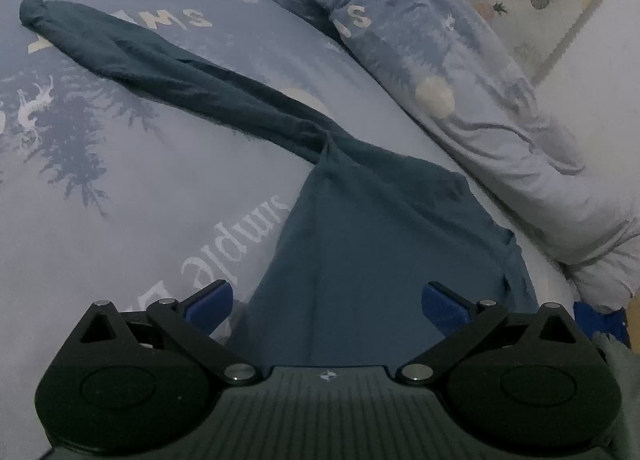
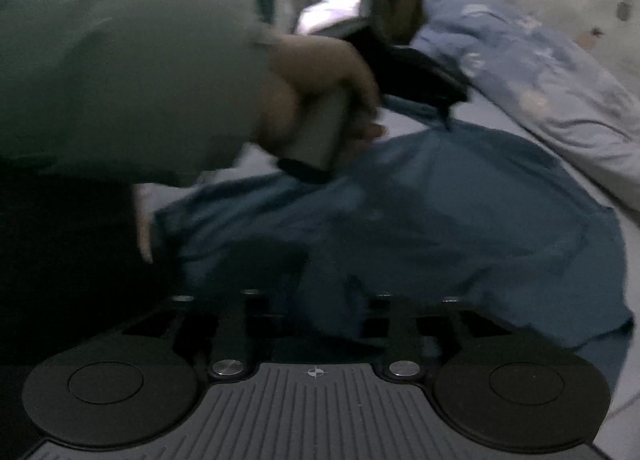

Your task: Fold clothes

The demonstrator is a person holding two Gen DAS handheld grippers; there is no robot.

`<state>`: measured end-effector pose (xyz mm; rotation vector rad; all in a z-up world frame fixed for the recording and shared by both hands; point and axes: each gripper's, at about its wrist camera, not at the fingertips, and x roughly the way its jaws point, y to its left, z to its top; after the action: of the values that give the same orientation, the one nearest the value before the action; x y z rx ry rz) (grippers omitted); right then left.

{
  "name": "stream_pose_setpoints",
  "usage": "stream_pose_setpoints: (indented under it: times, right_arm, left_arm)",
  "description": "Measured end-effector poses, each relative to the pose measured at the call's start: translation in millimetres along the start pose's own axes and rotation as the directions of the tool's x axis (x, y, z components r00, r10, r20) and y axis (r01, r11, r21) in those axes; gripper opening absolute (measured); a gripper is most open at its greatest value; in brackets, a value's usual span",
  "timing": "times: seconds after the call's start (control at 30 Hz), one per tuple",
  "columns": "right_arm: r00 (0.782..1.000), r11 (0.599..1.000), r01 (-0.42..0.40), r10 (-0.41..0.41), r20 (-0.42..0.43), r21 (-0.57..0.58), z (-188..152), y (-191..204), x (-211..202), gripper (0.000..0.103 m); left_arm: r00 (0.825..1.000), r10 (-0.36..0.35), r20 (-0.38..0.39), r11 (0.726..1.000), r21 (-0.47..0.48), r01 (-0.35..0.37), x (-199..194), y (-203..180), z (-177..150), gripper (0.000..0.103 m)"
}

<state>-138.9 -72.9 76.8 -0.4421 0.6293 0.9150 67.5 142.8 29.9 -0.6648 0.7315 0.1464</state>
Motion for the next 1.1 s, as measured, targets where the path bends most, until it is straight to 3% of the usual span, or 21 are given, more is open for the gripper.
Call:
stream_pose_setpoints:
  times: [0.03, 0.2, 0.4, 0.57, 0.7, 0.93, 1.1]
  right_arm:
    - [1.0, 1.0, -0.006, 0.006, 0.004, 0.0, 1.5, 4.0, -2.2, 0.061]
    - [0.999, 0.997, 0.031, -0.031, 0.005, 0.065, 8.0, -6.5, 0.7, 0.061]
    - [0.991, 0.978, 0.134, -0.135, -0.002, 0.163, 3.8, -15.4, 11.2, 0.062]
    - [0.969, 0.94, 0.239, -0.246, 0.0, 0.243, 0.9, -3.4, 22.4, 0.062]
    - [0.964, 0.937, 0.261, -0.267, -0.007, 0.232, 2.9, 10.3, 43.0, 0.062]
    - [0.948, 0.93, 0.313, -0.317, -0.009, 0.192, 19.2, 14.5, 84.4, 0.061]
    - [0.939, 0.916, 0.34, -0.343, -0.022, 0.212, 27.5, 7.5, 103.4, 0.06]
  left_arm:
    - [1.0, 0.001, -0.004, 1.0, 0.002, -0.001, 0.5, 0.0, -0.3, 0.103]
    - [0.999, -0.015, -0.032, 0.999, 0.038, 0.017, 4.0, -4.6, -3.5, 0.103]
    - [0.999, -0.013, -0.049, 0.995, 0.094, 0.018, 5.2, -8.1, -5.8, 0.103]
    - [1.0, 0.0, -0.028, 1.0, 0.026, 0.001, 0.7, 8.5, 2.4, 0.103]
    - [0.998, -0.053, -0.015, 0.995, -0.089, 0.051, -8.2, 24.2, 11.8, 0.103]
    - [0.999, -0.009, 0.04, 0.995, -0.099, 0.013, -18.8, 34.0, 22.0, 0.103]
    - [0.999, -0.006, 0.037, 0.994, -0.106, 0.01, -19.1, 35.5, 23.6, 0.103]
